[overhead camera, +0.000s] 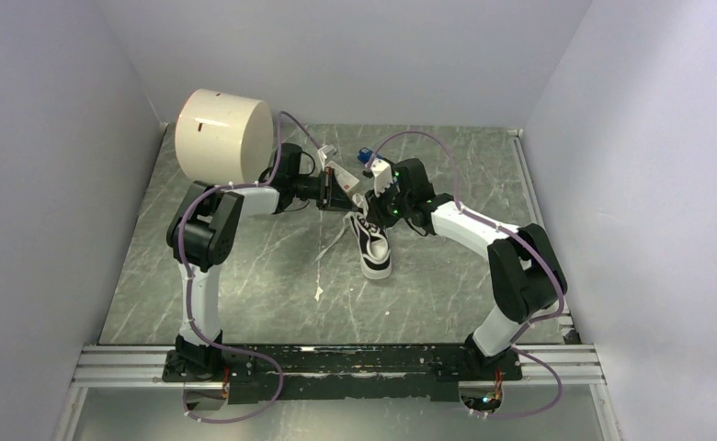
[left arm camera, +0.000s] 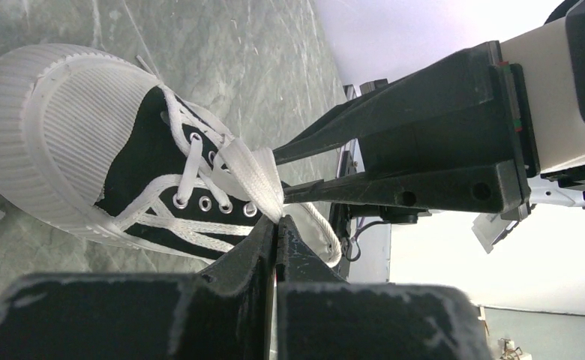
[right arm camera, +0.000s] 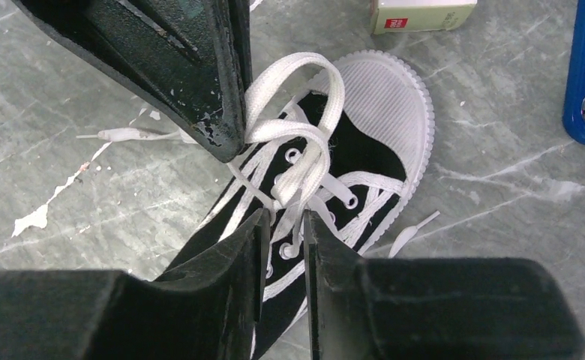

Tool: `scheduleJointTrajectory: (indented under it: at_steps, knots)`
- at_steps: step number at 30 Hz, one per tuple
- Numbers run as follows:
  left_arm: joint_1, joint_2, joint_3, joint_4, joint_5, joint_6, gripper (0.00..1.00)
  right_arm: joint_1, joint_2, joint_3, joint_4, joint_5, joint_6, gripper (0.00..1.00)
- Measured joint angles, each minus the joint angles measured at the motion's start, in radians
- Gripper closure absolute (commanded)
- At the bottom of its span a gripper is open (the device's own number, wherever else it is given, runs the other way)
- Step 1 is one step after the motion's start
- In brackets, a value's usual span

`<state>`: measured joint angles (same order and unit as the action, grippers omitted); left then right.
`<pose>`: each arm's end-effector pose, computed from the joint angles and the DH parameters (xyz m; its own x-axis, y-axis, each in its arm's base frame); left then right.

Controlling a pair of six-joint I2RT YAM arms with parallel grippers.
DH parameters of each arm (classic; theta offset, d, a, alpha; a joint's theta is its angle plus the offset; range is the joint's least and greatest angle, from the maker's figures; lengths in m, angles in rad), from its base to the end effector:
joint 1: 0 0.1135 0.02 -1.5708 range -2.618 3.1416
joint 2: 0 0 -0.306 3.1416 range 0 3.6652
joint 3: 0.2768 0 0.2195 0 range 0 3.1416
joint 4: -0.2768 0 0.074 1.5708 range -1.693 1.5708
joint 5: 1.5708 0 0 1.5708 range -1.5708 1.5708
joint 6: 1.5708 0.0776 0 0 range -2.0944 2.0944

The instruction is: Tie the shoes

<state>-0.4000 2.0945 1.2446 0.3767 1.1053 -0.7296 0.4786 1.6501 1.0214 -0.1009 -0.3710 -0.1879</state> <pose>0.3915 -0.2408 0.2099 -0.9178 0.0632 -0.3921 0.3966 0.1956 -0.8969 0.3060 0.1905 0.2453 -0.4563 -0.4328 -0.7775 -0.7678 0.6331 0.0982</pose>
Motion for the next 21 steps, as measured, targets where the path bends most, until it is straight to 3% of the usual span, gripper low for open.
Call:
scheduleJointTrajectory:
  at_steps: [8,14,17,21]
  knots:
    - [0.000,0.000,0.000,0.000,0.003,0.000,0.95,-0.002,0.002,-0.001,0.020,0.007,0.000,0.73]
    - [0.000,0.000,0.004,-0.007,0.003,0.005,0.95,-0.005,0.013,-0.001,0.033,0.047,0.008,1.00]
    - [0.000,0.000,0.009,-0.017,0.001,0.009,0.95,-0.006,0.042,0.000,0.041,0.093,0.028,0.99]
    - [0.000,0.001,0.035,-0.034,-0.002,0.012,0.95,-0.008,0.081,0.014,0.034,0.127,0.055,0.76]
